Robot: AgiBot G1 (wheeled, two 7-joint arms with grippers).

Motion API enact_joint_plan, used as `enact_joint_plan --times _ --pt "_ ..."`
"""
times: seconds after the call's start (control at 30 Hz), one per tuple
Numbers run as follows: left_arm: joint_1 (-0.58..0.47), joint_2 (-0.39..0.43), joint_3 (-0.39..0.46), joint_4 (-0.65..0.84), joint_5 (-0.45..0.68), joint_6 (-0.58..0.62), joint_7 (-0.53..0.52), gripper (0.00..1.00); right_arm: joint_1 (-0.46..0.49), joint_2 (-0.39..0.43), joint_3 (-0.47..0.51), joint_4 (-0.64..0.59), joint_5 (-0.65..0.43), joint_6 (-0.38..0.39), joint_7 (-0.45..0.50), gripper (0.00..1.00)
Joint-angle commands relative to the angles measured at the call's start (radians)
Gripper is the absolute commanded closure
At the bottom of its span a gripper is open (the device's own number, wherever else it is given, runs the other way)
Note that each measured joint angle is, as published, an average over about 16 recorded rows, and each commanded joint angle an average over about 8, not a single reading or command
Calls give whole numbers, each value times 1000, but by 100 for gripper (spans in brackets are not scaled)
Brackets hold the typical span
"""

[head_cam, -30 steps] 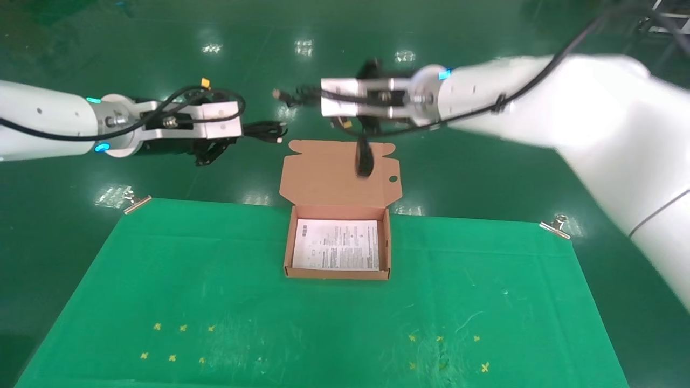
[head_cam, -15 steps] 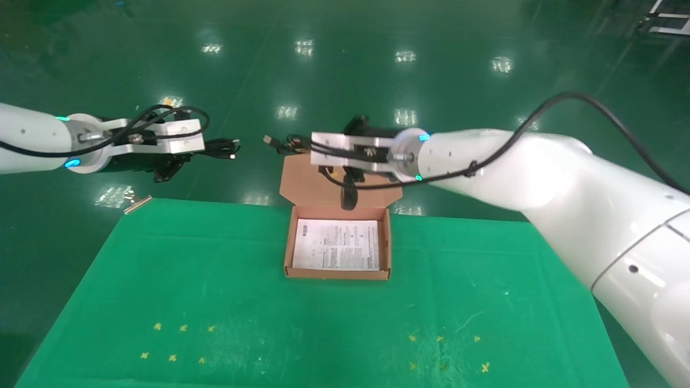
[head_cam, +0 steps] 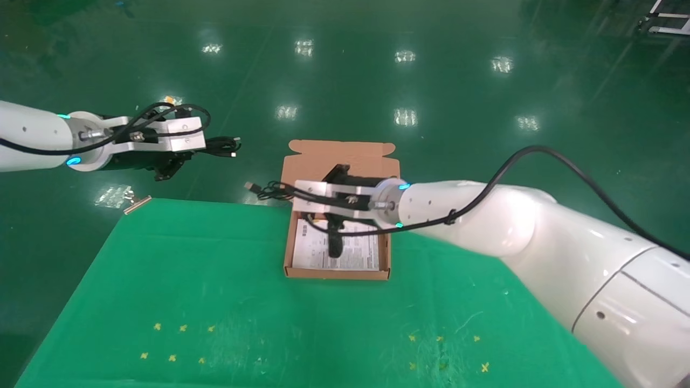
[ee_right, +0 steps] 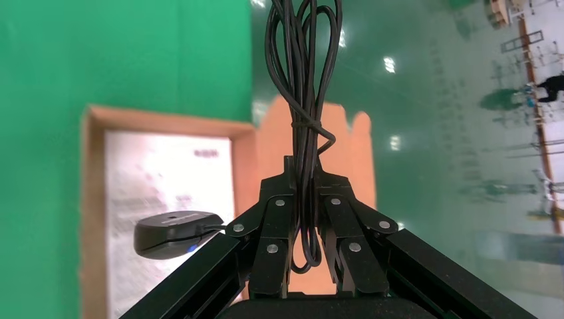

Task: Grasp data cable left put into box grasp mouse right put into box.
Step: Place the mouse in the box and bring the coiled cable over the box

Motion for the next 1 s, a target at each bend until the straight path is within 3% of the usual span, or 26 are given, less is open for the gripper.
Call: enact_joint_plan --times 0.03,0.57,0.9,0.93,1.0 --pt "0 0 0 0 0 0 0 100 -7 0 -12 12 25 8 0 100" --pt "0 0 0 -1 0 0 -1 100 -104 3 -44 -162 221 104 124 100" --pt "0 0 0 -1 0 0 -1 100 -115 4 -98 -181 254 65 172 100" --pt "0 0 0 -1 0 0 -1 100 -113 4 -107 -182 253 54 174 95" --pt "0 0 0 -1 0 0 -1 100 -108 4 -123 -183 247 33 177 70"
